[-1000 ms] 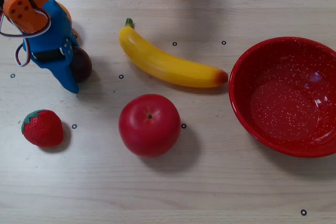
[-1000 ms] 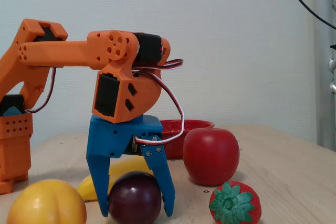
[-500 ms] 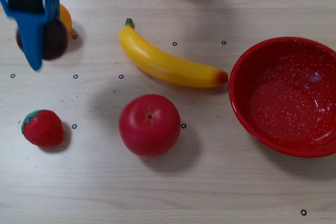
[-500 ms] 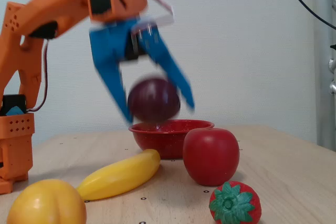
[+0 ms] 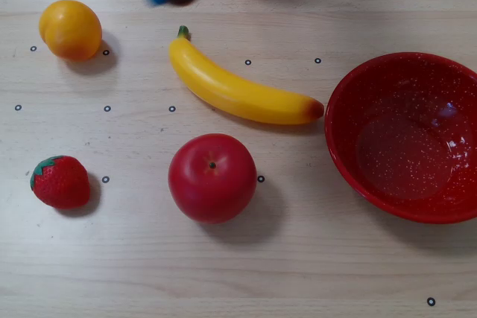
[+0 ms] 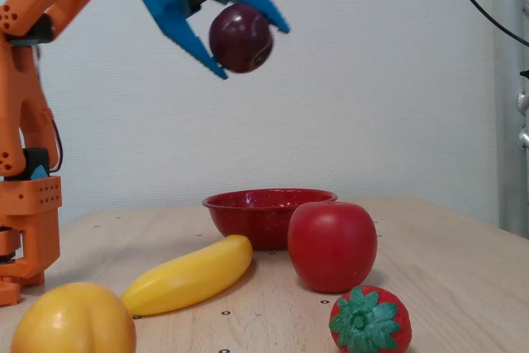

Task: Put plum in the red bowl.

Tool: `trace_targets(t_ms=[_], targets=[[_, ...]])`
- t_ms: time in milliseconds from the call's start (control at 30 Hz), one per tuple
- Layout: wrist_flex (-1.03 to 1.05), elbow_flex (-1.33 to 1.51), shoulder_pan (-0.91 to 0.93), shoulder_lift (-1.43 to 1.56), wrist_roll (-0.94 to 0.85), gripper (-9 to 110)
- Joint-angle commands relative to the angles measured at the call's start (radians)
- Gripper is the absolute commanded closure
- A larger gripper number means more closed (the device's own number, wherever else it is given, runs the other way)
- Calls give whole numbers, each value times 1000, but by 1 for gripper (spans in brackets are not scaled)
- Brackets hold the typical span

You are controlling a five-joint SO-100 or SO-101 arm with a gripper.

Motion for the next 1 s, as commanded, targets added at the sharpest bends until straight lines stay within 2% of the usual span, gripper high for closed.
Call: trace_targets(t_ms=[0,200,433,600,967], targets=[[-80,52,101,169,-71,101],[-183,247,287,316,-166,101],[-296,422,499,339,-195,101],[-331,411,604,186,-152,101],[-299,115,667,-333,60,101]])
